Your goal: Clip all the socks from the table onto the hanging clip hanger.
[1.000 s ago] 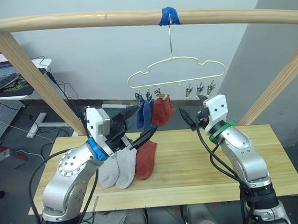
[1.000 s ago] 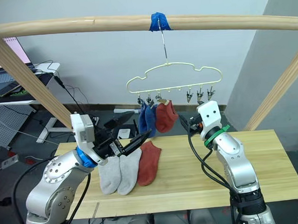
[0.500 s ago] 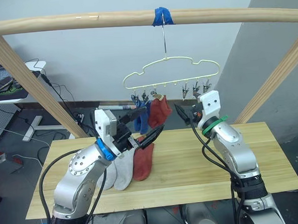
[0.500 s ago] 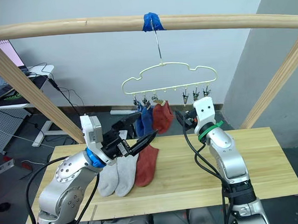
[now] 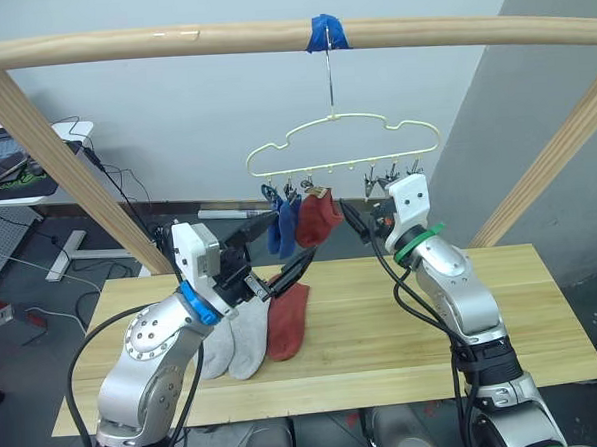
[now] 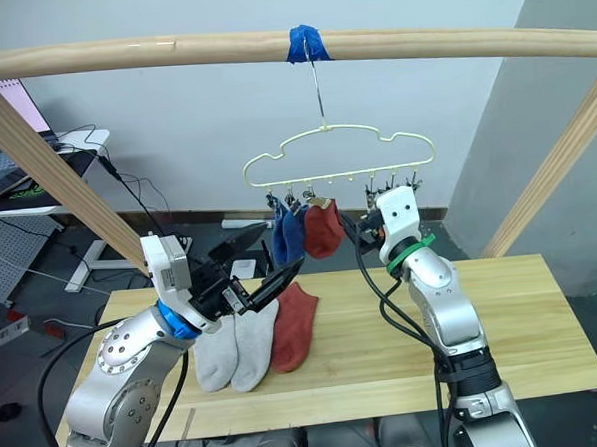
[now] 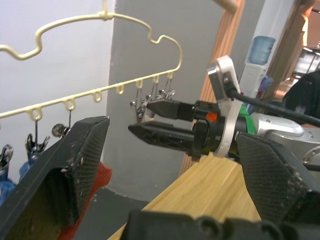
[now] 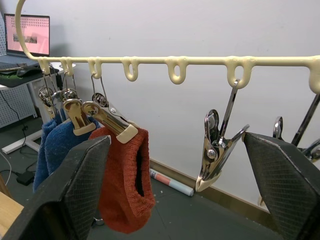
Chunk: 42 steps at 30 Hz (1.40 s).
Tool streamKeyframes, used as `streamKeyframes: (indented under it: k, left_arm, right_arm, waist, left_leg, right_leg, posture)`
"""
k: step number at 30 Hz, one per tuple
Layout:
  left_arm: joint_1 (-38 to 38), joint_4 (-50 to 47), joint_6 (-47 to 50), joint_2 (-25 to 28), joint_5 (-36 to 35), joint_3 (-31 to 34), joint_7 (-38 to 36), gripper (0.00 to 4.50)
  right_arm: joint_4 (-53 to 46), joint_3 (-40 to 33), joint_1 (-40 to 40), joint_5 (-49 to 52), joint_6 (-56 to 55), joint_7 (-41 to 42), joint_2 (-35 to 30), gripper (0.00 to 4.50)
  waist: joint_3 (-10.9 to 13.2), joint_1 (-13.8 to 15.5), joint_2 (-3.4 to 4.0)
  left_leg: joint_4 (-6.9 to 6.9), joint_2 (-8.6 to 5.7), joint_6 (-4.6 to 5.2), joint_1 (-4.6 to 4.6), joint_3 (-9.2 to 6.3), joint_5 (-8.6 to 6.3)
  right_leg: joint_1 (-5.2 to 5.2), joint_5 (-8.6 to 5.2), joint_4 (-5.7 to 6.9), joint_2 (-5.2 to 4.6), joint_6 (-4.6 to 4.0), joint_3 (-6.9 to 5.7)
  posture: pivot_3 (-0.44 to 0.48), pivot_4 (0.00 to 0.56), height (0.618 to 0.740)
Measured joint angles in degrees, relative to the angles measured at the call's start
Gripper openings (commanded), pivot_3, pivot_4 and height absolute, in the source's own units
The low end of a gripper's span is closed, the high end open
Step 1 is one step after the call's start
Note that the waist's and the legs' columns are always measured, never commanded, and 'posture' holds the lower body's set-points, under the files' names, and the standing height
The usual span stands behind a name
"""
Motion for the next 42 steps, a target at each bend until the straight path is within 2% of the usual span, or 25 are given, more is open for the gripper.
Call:
streamKeyframes:
  k: [39,42]
  left_arm:
    - [0.0,-0.2,0.0,0.1,0.5,-0.3,1.3,4.5]
    - [-0.1,-0.2,0.0,0.1,0.6,-0.3,1.3,4.5]
  right_arm:
    - [4.8,-0.5,-4.5,0.6,-1.7,-0.6,2.5,4.43]
    - [4.8,-0.6,-4.6,0.6,-1.7,-0.6,2.5,3.81]
  waist:
    - [0.0,0.0,0.0]
    - [0.0,0.0,0.0]
  left_leg:
    - [0.01,0.0,0.01,0.02,0.0,0.01]
    - [0.01,0.0,0.01,0.02,0.0,0.0]
  right_leg:
    - [0.0,0.03,0.04,0.01,-0.05,0.0]
    - [0.0,0.03,0.04,0.01,-0.05,0.0]
  posture:
    - [-0.011,0.13,0.74]
    - [-0.012,0.128,0.74]
